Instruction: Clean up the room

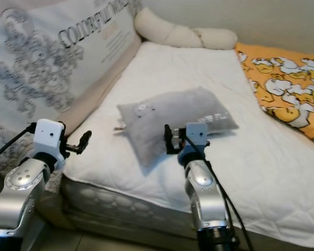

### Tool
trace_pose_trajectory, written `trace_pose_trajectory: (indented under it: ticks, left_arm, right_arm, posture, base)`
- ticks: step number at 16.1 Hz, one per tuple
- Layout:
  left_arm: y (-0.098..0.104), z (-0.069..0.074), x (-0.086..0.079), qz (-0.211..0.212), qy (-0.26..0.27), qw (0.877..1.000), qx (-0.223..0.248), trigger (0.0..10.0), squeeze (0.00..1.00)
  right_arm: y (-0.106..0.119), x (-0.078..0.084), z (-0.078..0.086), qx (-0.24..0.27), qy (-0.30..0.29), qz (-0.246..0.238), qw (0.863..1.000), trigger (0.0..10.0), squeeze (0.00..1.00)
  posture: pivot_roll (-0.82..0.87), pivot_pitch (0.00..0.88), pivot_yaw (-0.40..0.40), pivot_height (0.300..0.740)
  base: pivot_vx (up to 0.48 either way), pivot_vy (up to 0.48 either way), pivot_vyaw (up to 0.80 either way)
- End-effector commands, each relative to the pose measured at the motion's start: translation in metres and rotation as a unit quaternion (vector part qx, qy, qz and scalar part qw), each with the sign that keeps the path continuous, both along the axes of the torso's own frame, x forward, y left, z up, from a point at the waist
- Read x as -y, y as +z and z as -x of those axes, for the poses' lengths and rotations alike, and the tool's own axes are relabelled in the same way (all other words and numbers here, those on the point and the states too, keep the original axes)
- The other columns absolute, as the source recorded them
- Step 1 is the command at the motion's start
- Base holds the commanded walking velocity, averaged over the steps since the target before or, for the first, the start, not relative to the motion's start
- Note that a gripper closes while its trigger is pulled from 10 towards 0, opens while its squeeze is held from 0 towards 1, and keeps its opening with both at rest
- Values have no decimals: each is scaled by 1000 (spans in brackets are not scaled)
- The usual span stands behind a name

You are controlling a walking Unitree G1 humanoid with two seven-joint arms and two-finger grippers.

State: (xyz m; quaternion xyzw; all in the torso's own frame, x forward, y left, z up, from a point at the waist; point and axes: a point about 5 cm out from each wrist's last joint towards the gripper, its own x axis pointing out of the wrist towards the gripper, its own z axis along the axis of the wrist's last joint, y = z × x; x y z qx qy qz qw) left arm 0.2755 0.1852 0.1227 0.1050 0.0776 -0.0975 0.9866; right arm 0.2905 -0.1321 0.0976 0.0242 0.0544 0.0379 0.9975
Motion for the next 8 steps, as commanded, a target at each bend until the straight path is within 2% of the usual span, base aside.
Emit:
trace_pose_trajectory:
  ticks: [1, 8]
  left_arm:
    - [3, -1, 0, -4, -2, 1000, 4, 10000, 0]
    - [2, -1, 1, -4, -4, 1000, 3, 10000, 0]
  right_arm:
    - [1, 4, -1, 1, -11, 0, 1000, 10000, 0]
    - [0, 5, -1, 1, -13, 3, 1000, 10000, 0]
  posture:
    - [157, 0, -10, 740]
    - [155, 0, -9, 740]
  base:
    - [277, 0, 0]
    - [277, 0, 0]
